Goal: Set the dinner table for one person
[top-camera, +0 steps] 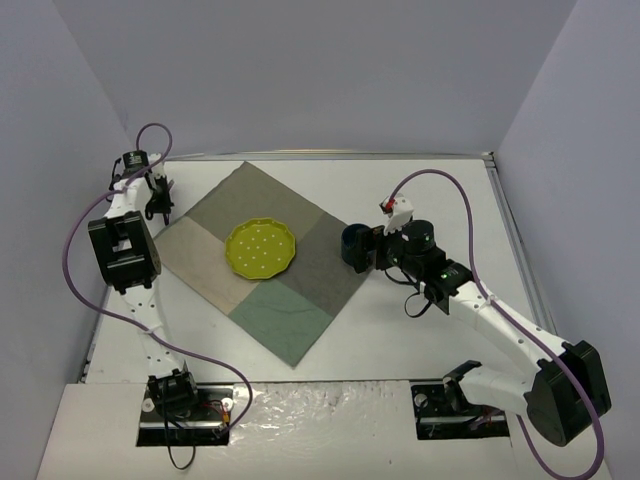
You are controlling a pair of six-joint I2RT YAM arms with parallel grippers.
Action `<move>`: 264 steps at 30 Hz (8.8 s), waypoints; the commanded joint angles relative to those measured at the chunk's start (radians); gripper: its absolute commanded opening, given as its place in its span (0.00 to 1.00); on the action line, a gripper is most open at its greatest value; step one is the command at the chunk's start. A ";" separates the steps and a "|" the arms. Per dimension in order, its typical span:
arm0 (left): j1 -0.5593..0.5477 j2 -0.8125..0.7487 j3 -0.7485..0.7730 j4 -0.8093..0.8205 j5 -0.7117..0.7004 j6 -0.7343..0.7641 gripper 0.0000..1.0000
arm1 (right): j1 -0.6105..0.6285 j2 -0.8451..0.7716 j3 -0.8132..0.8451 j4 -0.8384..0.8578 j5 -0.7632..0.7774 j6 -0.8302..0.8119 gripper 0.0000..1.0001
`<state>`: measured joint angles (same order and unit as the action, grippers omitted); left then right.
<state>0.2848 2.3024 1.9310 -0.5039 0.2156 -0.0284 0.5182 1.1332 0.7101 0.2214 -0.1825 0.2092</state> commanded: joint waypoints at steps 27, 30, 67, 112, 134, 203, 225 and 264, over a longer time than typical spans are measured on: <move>-0.155 -0.539 -0.152 -0.044 0.251 0.189 0.00 | 0.006 -0.181 -0.047 0.069 -0.006 0.029 1.00; -0.162 -0.536 -0.203 -0.057 0.347 0.193 0.00 | 0.006 -0.197 -0.060 0.067 -0.015 0.034 1.00; -0.134 -0.243 -0.298 -0.103 0.363 0.406 0.00 | 0.006 -0.192 -0.079 0.055 -0.025 0.041 1.00; -0.206 -0.364 -0.368 0.048 -0.087 0.379 0.53 | 0.008 -0.160 -0.066 0.057 -0.045 0.053 1.00; -0.217 -0.511 -0.674 0.179 -0.311 0.311 0.97 | 0.006 -0.208 -0.112 0.097 -0.055 0.043 1.00; -0.072 -0.489 -0.470 0.251 -0.300 -0.098 0.97 | 0.006 -0.181 -0.102 0.081 -0.052 0.056 1.00; -0.010 -0.120 -0.154 0.273 -0.216 -0.308 0.64 | 0.006 -0.122 -0.073 0.054 -0.044 0.069 1.00; 0.008 0.119 0.159 0.101 -0.167 -0.244 0.00 | 0.006 -0.130 -0.074 0.021 -0.021 0.084 1.00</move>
<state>0.2878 2.4332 2.0519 -0.3626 0.0053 -0.3191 0.5186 1.0126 0.5907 0.1970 -0.2239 0.2886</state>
